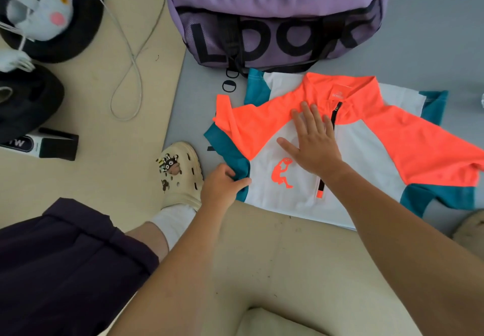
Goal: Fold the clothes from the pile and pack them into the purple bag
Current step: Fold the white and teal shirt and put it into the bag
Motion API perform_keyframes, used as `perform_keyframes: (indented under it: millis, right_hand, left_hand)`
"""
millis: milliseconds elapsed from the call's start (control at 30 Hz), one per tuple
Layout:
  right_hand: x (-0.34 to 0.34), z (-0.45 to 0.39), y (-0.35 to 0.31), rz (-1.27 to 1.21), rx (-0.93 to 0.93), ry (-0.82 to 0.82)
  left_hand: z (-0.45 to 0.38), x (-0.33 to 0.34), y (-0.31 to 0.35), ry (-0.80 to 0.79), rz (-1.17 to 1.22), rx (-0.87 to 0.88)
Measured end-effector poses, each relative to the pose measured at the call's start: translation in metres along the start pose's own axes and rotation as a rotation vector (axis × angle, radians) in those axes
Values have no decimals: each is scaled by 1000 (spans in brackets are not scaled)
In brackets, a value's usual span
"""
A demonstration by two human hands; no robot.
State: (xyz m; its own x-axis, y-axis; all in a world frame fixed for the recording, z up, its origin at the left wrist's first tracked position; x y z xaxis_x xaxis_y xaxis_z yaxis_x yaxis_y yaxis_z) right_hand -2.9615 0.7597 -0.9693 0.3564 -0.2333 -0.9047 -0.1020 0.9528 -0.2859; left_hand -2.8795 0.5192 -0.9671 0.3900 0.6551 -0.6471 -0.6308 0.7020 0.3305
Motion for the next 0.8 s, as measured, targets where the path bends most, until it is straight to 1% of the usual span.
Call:
perform_keyframes:
  millis: [100,167,200,233,267,300,367,400,433,467,600,633,700,733,800]
  right_hand:
    - [-1,1,1,-7,0,25]
    - [0,2,1,-5,-1,32]
    - [0,2,1,-2,-4,38]
    - [0,2,0,2,-9,50]
    - [0,3,0,6,-14,65]
    - [1,3,0,14,-18,77]
    - [3,4,0,42,-30,92]
    - [5,4,0,60,-34,100]
    - [6,5,0,78,-36,107]
    - [8,5,0,93,-35,115]
    - [12,2,1,141,-21,163]
    - [13,1,1,149,-24,169]
    - [13,-2,1,147,-30,173]
    - [14,-1,1,147,-33,173]
    - [15,1,0,134,-37,164]
  left_hand:
    - [-5,3,-4,-80,-166,19]
    - [-8,2,-15,-153,-357,-58]
    - [-9,-3,-19,-164,-435,-100]
    - [-11,-11,-18,-135,-463,-127]
    - [-15,-22,-10,-60,-425,-116]
    - [-18,-36,3,53,-342,-76]
    - [-23,-66,35,292,-134,54]
    - [-28,-75,49,352,-51,116]
    - [-34,-77,61,361,-3,149]
    - [-43,-76,67,351,1,145]
    - [-73,-79,71,394,-172,22]
    - [-81,-78,68,377,-212,-11]
    - [-93,-74,63,295,-289,-57]
    - [-96,-73,63,264,-288,-48]
    - [-95,-74,68,258,-141,38]
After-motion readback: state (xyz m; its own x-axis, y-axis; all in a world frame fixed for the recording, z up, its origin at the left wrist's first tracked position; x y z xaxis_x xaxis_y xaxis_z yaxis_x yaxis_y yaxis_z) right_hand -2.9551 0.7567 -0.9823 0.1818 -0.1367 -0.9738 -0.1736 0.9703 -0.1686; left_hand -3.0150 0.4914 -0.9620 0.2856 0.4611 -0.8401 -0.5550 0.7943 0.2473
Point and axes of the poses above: each hand's wrist, its own z-axis away from the middle knuckle, its own x-axis out of the palm, y = z × x, the point moved 10 cm from there along -z, towards the middle knuckle, and after that the axes turned 3 degrees about -x, right-handed, at the moved point
